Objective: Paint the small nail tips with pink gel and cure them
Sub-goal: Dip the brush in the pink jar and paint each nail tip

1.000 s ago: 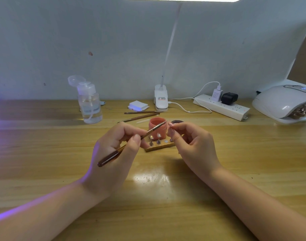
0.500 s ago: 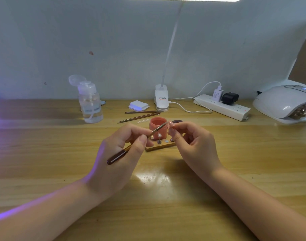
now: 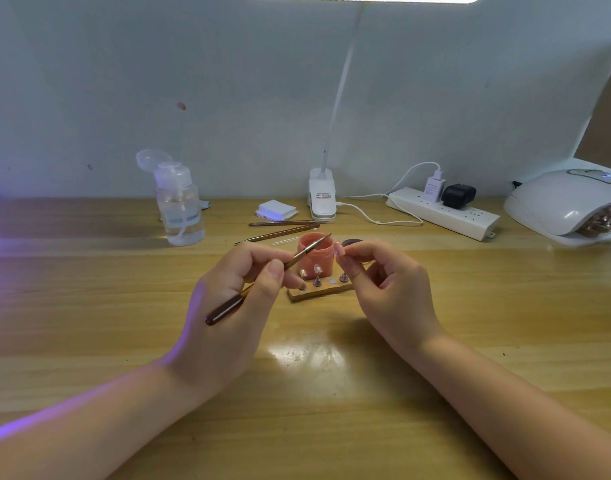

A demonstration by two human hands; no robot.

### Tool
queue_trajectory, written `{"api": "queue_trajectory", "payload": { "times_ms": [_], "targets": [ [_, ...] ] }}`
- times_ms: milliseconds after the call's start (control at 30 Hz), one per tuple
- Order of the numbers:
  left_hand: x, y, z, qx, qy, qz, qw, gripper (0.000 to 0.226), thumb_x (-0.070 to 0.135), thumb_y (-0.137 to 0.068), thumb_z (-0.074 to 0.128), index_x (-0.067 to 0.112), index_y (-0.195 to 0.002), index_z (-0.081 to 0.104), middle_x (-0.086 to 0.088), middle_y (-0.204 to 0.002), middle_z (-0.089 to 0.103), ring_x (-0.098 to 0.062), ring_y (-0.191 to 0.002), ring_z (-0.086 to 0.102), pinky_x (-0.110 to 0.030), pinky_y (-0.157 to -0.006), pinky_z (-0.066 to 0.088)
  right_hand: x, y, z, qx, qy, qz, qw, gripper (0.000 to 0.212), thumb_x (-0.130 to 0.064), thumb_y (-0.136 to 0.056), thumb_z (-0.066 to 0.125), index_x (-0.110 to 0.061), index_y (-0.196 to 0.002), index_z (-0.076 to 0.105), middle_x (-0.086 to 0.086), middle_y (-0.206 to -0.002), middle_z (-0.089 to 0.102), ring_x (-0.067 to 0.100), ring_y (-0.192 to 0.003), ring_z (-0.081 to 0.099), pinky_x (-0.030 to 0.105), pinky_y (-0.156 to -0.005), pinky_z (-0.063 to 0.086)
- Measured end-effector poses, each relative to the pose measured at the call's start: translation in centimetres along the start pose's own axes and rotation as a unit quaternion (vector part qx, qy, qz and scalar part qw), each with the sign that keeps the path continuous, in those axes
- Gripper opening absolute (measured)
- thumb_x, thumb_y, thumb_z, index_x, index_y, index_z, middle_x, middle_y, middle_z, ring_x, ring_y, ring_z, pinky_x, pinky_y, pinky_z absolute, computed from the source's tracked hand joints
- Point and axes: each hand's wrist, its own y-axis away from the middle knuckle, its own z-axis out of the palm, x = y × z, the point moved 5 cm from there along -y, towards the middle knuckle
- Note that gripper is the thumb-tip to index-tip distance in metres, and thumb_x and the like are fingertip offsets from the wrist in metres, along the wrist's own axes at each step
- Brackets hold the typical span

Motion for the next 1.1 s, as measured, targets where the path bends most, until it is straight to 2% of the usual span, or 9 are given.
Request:
{"api": "queue_trajectory", "payload": {
  "times_ms": [133,333,500,700,833,967,1100],
  "targets": [
    [0.18,0.06,0.11,-0.012,0.015,0.01,1.0,0.025,0.034,-0.091,0.048,0.018,-0.102,0.063,0.003,-0.09,0.073,-0.009,-0.089,0.068,-0.011,-0.076,0.046,-0.03,-0.01,0.0,0.001,0.0,-0.001,1.0,0.01,-0.014,-0.087,0.068,-0.019,-0.095,0.07,-0.008,-0.078,0.068,0.015,-0.051,0.049,0.039,-0.049,0.045],
    [-0.13,-0.01,0.05,-0.007,-0.005,-0.002,1.0,0.028,0.036,-0.088,0.047,0.017,-0.1,0.064,0.003,-0.086,0.073,-0.011,-0.088,0.068,-0.012,-0.076,0.046,0.2,-0.01,0.01,-0.001,0.004,0.009,1.0,0.009,-0.015,-0.087,0.068,-0.017,-0.096,0.071,-0.008,-0.075,0.067,0.011,-0.05,0.047,0.029,-0.048,0.041],
    [-0.09,0.02,0.27,-0.035,0.013,0.007,0.999,0.021,0.033,-0.088,0.05,0.022,-0.101,0.064,0.001,-0.09,0.072,-0.013,-0.089,0.067,-0.015,-0.076,0.047,0.29,0.05,0.07,-0.002,0.01,0.014,1.0,0.01,-0.014,-0.088,0.068,-0.015,-0.097,0.072,-0.006,-0.074,0.068,0.012,-0.05,0.048,0.031,-0.048,0.042],
    [-0.42,0.0,-0.06,-0.023,0.008,-0.001,1.0,0.02,0.033,-0.086,0.049,0.024,-0.097,0.064,-0.001,-0.087,0.071,-0.013,-0.086,0.066,-0.016,-0.077,0.046,0.59,-0.07,-0.04,0.001,0.006,0.026,1.0,0.011,-0.015,-0.088,0.068,-0.014,-0.098,0.072,-0.009,-0.074,0.067,0.013,-0.05,0.047,0.022,-0.049,0.038],
    [-0.01,0.03,0.23,-0.035,0.006,0.016,0.999,0.021,0.033,-0.089,0.05,0.024,-0.1,0.064,0.002,-0.091,0.072,-0.01,-0.088,0.068,-0.013,-0.076,0.046,0.61,-0.06,-0.03,0.001,0.008,0.026,1.0,0.011,-0.015,-0.088,0.068,-0.015,-0.099,0.072,-0.009,-0.075,0.068,0.014,-0.051,0.049,0.024,-0.049,0.04],
    [-0.33,-0.06,0.03,-0.034,-0.02,0.005,0.999,0.024,0.036,-0.088,0.048,0.023,-0.098,0.065,0.005,-0.086,0.072,-0.011,-0.087,0.067,-0.014,-0.076,0.045,0.7,-0.06,-0.07,0.005,0.008,0.026,1.0,0.011,-0.016,-0.088,0.068,-0.015,-0.099,0.072,-0.009,-0.074,0.068,0.013,-0.05,0.048,0.029,-0.048,0.042],
    [0.05,0.0,0.04,-0.033,-0.005,0.029,0.999,0.021,0.033,-0.092,0.049,0.023,-0.103,0.063,0.006,-0.089,0.073,-0.011,-0.09,0.068,-0.015,-0.077,0.047,0.54,-0.08,-0.04,0.003,0.006,0.02,1.0,0.012,-0.016,-0.088,0.068,-0.014,-0.099,0.072,-0.009,-0.076,0.068,0.01,-0.05,0.047,0.027,-0.048,0.04]
  ]
}}
